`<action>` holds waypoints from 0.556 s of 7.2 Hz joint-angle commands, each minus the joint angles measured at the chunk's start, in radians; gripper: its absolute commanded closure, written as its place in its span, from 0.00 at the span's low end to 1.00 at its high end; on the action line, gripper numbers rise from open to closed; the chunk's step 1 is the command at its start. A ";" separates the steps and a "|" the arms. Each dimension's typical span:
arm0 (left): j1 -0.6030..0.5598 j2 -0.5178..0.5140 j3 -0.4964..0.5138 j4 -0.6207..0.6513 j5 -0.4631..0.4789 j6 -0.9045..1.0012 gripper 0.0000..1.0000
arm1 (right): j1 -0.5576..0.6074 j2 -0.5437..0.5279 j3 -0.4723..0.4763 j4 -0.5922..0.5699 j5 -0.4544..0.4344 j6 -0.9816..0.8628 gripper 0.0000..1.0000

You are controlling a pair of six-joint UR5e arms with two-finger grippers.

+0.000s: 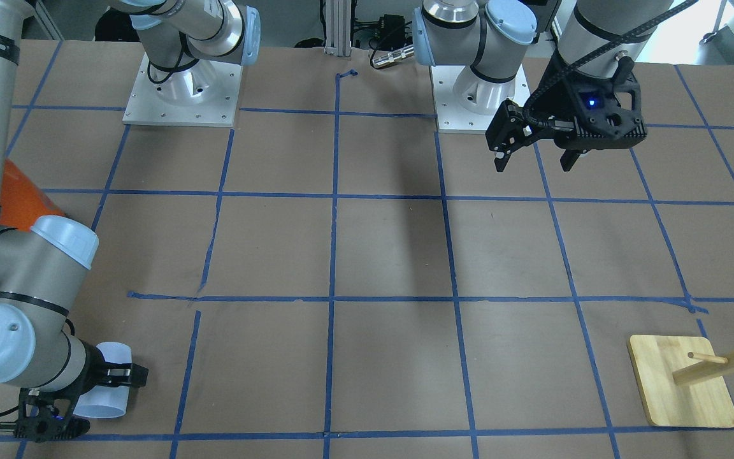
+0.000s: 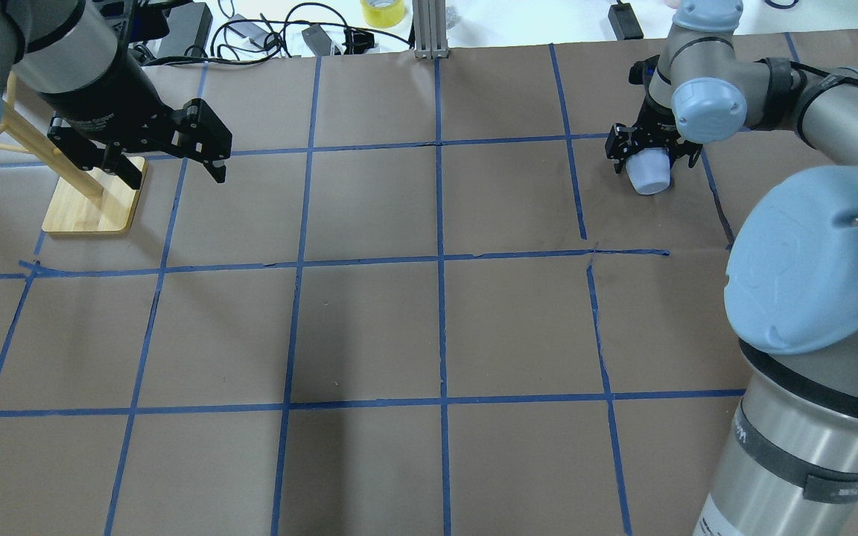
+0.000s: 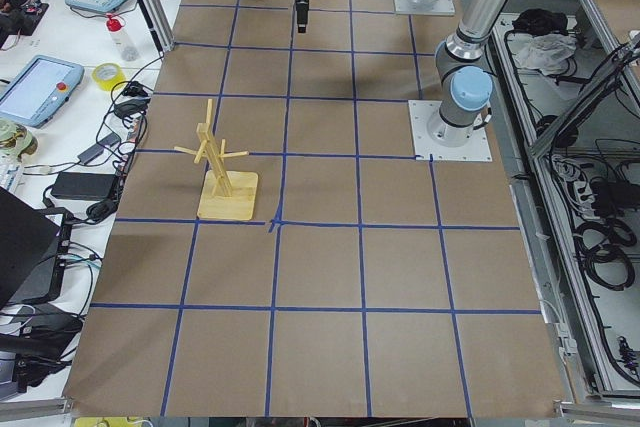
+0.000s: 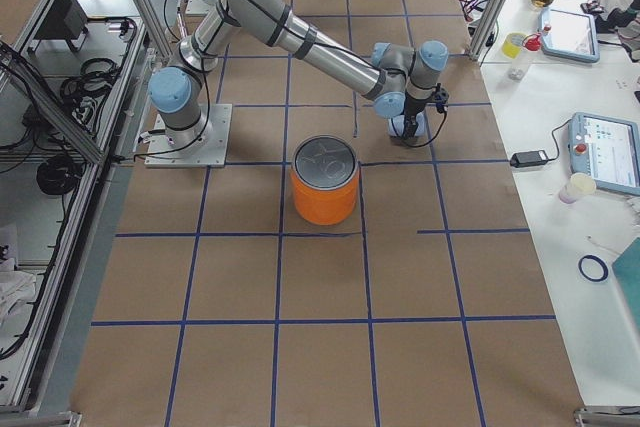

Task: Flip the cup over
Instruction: 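Lower the right gripper onto the upside-down white cup and grasp it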

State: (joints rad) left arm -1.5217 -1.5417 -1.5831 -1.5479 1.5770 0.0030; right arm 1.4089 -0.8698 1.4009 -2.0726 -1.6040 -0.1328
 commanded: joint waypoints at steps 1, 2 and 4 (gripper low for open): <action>0.000 0.000 0.000 0.000 0.000 0.000 0.00 | 0.036 -0.005 -0.017 -0.111 -0.001 -0.104 0.77; 0.000 0.000 0.000 0.000 0.000 0.000 0.00 | 0.120 -0.008 -0.022 -0.128 -0.042 -0.149 0.83; 0.000 0.000 0.000 0.000 0.000 0.000 0.00 | 0.326 -0.009 -0.060 -0.139 -0.070 -0.157 0.85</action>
State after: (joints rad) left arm -1.5218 -1.5416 -1.5831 -1.5478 1.5769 0.0031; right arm 1.6036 -0.8765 1.3663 -2.2014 -1.6592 -0.2764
